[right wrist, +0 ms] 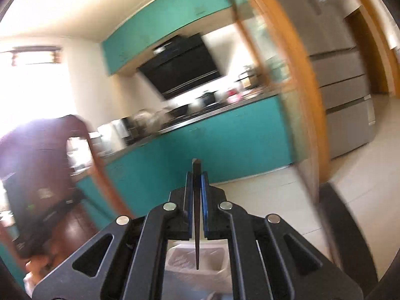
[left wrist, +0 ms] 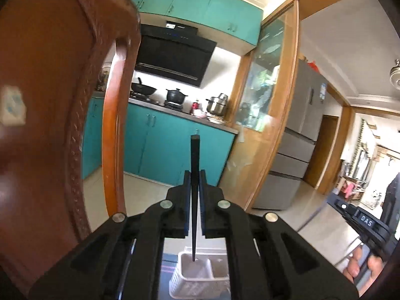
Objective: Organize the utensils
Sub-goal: 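Lift both held chopsticks over the white basket and open both tools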
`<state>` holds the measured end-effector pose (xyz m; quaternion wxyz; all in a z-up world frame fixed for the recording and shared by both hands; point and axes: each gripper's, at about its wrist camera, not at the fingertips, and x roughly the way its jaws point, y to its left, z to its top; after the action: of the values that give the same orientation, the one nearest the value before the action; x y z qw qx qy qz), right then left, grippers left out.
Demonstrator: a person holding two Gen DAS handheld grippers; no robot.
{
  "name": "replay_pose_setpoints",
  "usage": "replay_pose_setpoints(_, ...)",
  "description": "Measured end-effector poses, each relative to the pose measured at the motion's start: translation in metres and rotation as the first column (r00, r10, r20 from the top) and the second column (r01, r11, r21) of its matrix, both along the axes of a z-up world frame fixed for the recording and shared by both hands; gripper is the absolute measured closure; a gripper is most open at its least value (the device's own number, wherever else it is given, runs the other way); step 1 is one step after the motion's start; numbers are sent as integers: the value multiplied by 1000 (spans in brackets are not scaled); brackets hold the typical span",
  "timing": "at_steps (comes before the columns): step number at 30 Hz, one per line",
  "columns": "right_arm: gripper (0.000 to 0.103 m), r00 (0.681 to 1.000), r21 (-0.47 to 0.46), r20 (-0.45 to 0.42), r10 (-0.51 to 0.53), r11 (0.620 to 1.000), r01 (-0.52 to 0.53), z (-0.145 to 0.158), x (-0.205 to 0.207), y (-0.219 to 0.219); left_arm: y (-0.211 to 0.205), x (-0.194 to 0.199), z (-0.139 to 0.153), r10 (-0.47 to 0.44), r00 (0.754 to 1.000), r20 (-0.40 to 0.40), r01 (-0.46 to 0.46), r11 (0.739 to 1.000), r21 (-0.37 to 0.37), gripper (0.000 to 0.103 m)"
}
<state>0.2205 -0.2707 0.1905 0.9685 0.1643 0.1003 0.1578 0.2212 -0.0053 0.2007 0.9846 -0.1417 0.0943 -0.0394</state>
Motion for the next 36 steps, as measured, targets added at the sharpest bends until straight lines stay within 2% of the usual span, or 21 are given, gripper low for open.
replay_pose_setpoints(3,96,1000,-28,-27,5,1000,-5,-32,23,9,-5,30,-30,-37,993,-109,33,999,-43,96)
replay_pose_setpoints(4,96,999,-46,-48,-6,999,3,-42,30,12,-8,37,-41,-42,989,-139,38,999,-37,96)
replay_pose_setpoints(7,96,997,-102,-80,4,995,-12,-70,39,23,-24,54,-72,-9,979,-206,20,998,53,96)
replay_pose_setpoints(10,96,996,-151,-87,8,988,-21,-88,38,32,-29,61,-97,-13,968,-251,31,997,69,96)
replay_pose_setpoints(13,96,997,-182,-82,9,983,-24,-94,33,39,-31,66,-110,-15,962,-272,39,996,85,96)
replay_pose_setpoints(15,89,997,-192,-71,3,981,-17,-91,30,39,-31,63,-114,-21,961,-274,45,995,83,96)
replay_pose_setpoints(17,55,999,-193,-54,-1,981,-9,-91,21,36,-26,48,-114,-28,973,-230,41,998,50,96)
replay_pose_setpoints(18,49,999,-186,-35,-9,982,3,-91,13,32,-25,36,-116,-25,977,-210,35,998,43,91)
replay_pose_setpoints(19,45,1000,-176,-9,-17,984,15,-91,3,27,-23,26,-117,-22,982,-190,29,999,38,84)
replay_pose_setpoints(22,45,999,-156,45,-23,987,30,-98,-24,14,-16,-15,-122,14,991,-133,-11,1000,24,72)
replay_pose_setpoints(25,45,998,-129,58,-19,991,26,-115,-51,0,-11,-51,-136,71,988,-134,-64,996,54,66)
replay_pose_setpoints(28,45,1000,-120,-10,12,993,-13,-138,-57,6,-9,-64,-154,148,966,-210,-128,986,106,62)
replay_pose_setpoints(30,45,992,-195,-122,22,980,-46,-158,-49,24,-6,-60,-168,172,940,-295,-140,982,125,62)
replay_pose_setpoints(32,45,963,-311,-269,-8,947,-79,-184,-31,51,-2,-57,-173,167,927,-336,-132,984,123,62)
replay_pose_setpoints(33,45,938,-359,-347,-18,926,-115,-199,-20,65,0,-57,-175,164,923,-348,-128,984,126,62)
replay_pose_setpoints(35,45,870,-389,-493,-13,898,-207,-232,-3,90,3,-59,-176,177,917,-357,-133,981,144,58)
replay_pose_setpoints(36,45,845,-386,-535,-9,892,-235,-245,1,97,4,-59,-177,179,916,-359,-134,980,146,55)
